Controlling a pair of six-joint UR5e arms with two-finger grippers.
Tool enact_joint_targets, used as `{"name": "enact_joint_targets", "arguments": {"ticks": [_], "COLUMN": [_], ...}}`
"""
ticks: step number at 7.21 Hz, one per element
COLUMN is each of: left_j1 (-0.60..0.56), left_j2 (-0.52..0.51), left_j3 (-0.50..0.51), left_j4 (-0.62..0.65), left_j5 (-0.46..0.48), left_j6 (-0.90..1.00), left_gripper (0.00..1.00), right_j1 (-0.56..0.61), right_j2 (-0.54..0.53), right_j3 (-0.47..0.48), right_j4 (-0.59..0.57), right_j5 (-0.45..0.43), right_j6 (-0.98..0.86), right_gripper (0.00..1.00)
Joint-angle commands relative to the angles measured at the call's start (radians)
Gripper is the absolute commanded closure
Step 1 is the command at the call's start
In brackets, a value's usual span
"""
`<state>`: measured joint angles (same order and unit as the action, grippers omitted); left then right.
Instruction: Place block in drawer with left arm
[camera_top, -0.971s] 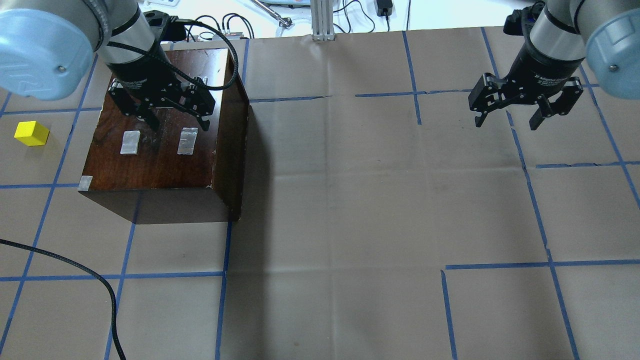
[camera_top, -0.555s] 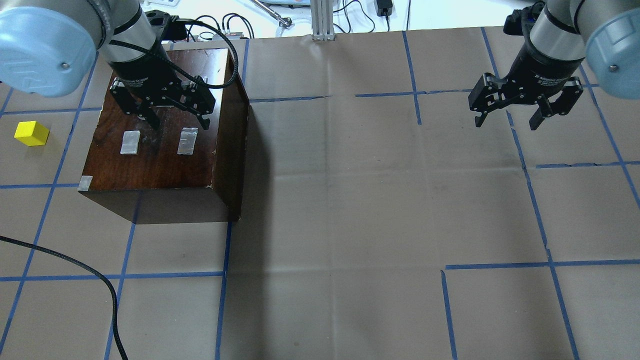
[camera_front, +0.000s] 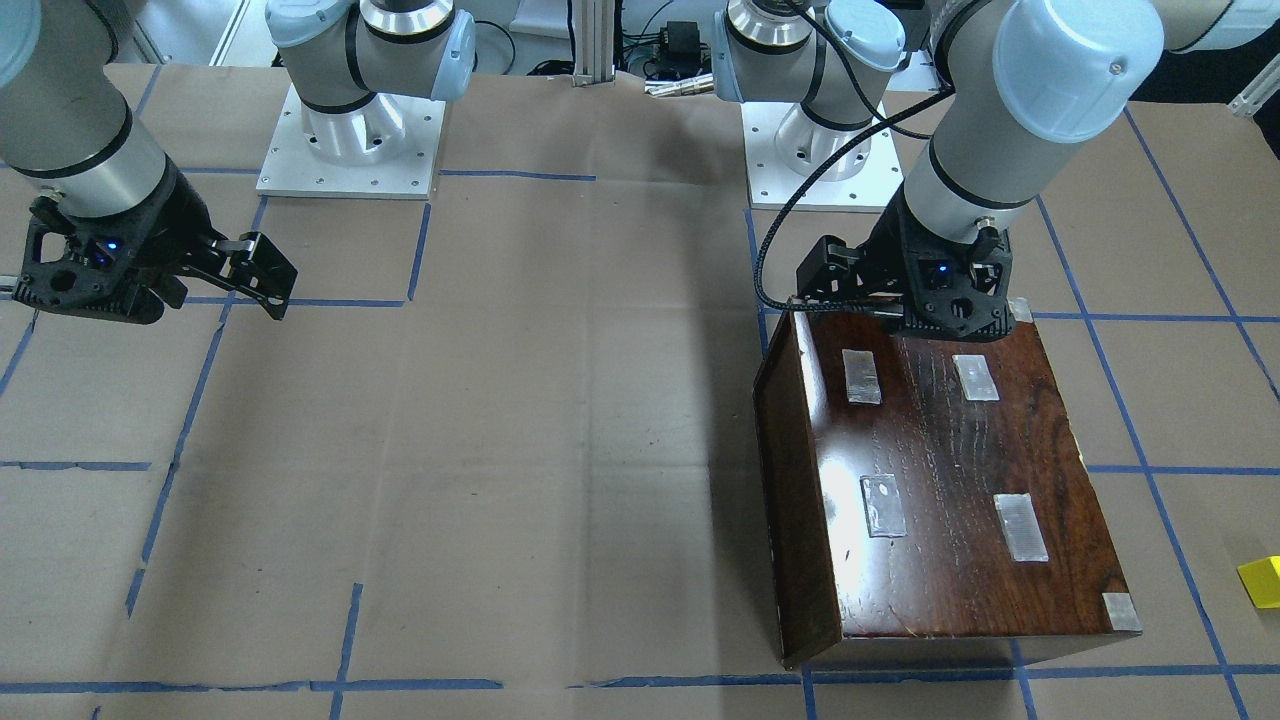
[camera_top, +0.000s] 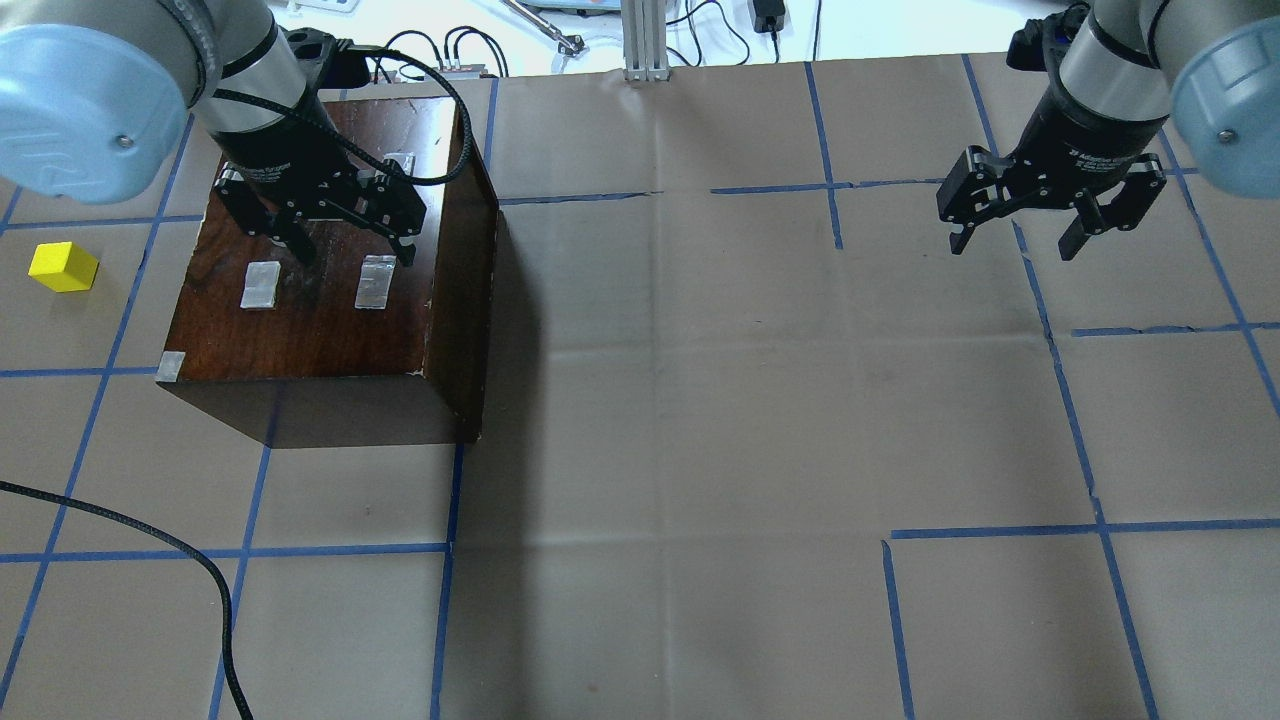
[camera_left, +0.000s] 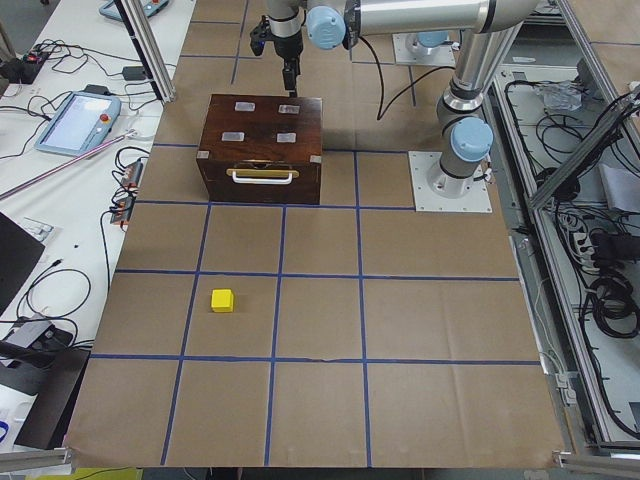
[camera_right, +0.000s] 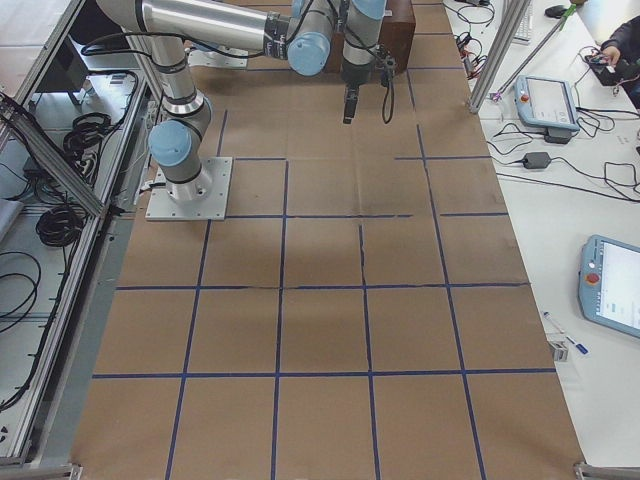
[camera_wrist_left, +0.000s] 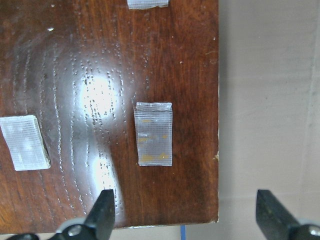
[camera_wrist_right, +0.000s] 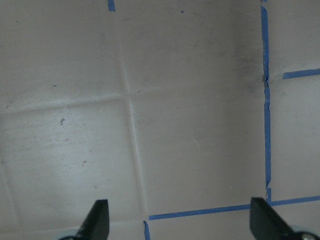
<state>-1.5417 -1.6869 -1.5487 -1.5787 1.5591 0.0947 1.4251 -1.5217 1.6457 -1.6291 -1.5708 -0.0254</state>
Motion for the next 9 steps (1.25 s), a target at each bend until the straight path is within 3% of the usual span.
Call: {"name": "enact_joint_targets", "arguments": {"ticks": [1, 6, 9], "left_j1": [0.002, 0.066, 0.352], "left_j2": [0.000, 0.003, -0.029], "left_j3": [0.008, 0.027, 0.056], "left_j4": [0.002, 0.006, 0.022], "left_j5": [0.001, -0.001, -0.007], "left_j6": [0.002, 0.065, 0.362], "left_gripper": [0.01, 0.01, 0.01], "right_j1": [0.000, 0.000, 0.000], "right_j2": [0.001, 0.000, 0.001], "right_j3": [0.000, 0.000, -0.001], "right_j4": [0.000, 0.000, 0.000], "right_j5": [0.000, 0.000, 0.000], "right_j6": [-0.001, -0.001, -0.001], "right_gripper": [0.00, 0.00, 0.00]}}
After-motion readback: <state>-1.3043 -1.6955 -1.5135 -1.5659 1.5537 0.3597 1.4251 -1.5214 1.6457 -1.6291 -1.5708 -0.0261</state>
